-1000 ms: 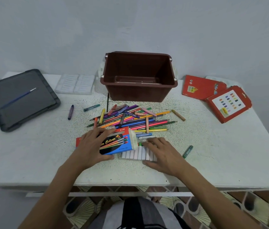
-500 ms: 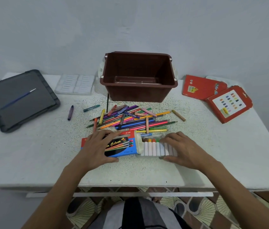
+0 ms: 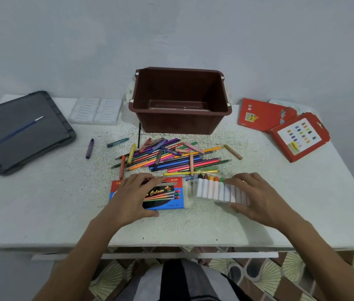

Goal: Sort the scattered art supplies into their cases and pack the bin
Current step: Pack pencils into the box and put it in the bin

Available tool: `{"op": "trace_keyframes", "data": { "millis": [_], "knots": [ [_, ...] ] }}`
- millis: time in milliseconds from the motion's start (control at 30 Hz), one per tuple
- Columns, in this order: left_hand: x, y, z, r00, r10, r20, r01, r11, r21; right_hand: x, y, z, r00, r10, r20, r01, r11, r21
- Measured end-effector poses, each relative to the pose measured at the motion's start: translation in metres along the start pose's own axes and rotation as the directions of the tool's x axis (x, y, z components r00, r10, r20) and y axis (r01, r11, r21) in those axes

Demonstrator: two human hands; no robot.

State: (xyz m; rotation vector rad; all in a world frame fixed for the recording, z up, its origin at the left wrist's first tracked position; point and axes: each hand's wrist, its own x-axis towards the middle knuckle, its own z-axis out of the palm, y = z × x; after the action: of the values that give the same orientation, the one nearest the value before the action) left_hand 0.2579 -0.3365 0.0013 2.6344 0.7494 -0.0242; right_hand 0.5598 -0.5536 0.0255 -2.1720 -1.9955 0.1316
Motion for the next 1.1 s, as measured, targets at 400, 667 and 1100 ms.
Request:
{"op": "trace_keyframes", "data": {
  "millis": [400, 667, 1100],
  "knots": [
    [-0.003, 0.001, 0.003, 0.999, 0.049, -0.007, -0.049, 0.999, -0.012, -0.006, -0.028, 0.013, 1.0, -0.008, -0.023, 0.008, 1.0, 0.009],
    [-0.004, 0.002, 0.006, 0.999, 0.039, -0.016, -0.04, 0.998, -0.048, -0.008, -0.033, 0.012, 0.999, -0.02, -0.031, 0.02, 1.0, 0.003],
    [-0.002, 0.021, 0.013, 0.993, 0.117, 0.024, -0.117, 0.993, -0.004, 0.007, -0.057, 0.02, 0.994, -0.101, 0.051, 0.1, 0.995, 0.025]
  ]
}}
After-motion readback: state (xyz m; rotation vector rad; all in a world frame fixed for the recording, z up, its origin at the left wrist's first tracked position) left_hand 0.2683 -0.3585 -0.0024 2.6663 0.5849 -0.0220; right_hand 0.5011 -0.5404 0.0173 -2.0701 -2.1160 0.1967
